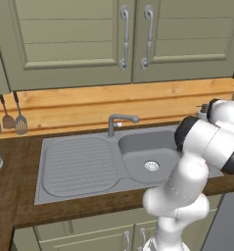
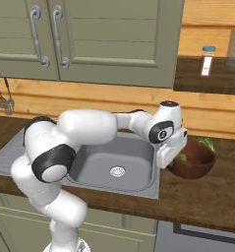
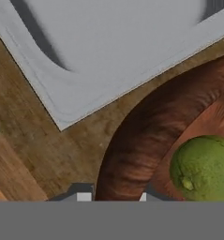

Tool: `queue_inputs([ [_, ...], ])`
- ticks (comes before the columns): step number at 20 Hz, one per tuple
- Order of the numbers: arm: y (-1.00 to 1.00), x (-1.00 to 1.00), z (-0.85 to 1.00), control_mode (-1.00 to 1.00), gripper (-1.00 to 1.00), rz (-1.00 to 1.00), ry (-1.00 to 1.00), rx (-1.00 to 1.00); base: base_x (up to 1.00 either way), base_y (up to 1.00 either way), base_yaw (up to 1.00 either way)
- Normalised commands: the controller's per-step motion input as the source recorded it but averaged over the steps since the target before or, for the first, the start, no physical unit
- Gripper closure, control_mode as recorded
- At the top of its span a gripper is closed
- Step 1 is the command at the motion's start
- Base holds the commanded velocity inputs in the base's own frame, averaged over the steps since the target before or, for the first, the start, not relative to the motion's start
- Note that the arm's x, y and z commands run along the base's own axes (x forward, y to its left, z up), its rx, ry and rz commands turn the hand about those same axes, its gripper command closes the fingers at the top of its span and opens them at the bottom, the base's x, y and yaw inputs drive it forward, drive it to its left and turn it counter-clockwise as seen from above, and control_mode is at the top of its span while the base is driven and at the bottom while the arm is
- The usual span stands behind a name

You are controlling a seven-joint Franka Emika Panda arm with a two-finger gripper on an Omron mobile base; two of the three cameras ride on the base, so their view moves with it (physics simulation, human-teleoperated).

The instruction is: Pick the lime from the sink and place it in the bowl. Then pick the bowl and place it in the microwave. Then close the microwave door and press the start button.

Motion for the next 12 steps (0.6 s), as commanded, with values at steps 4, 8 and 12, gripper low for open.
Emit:
queue_inputs([
  [4, 0.66, -0.51, 0.47, -1.0, 1.0, 0.44, -0.03, 0.13, 0.0, 0.0, 0.0],
  [8, 0.75, -0.43, 0.56, -1.0, 1.0, 0.24, -0.27, 0.01, 0.0, 0.0, 0.0],
  [12, 0.99, -0.27, 0.47, -1.0, 1.0, 0.06, -0.31, 0.0, 0.0, 0.0, 0.0],
])
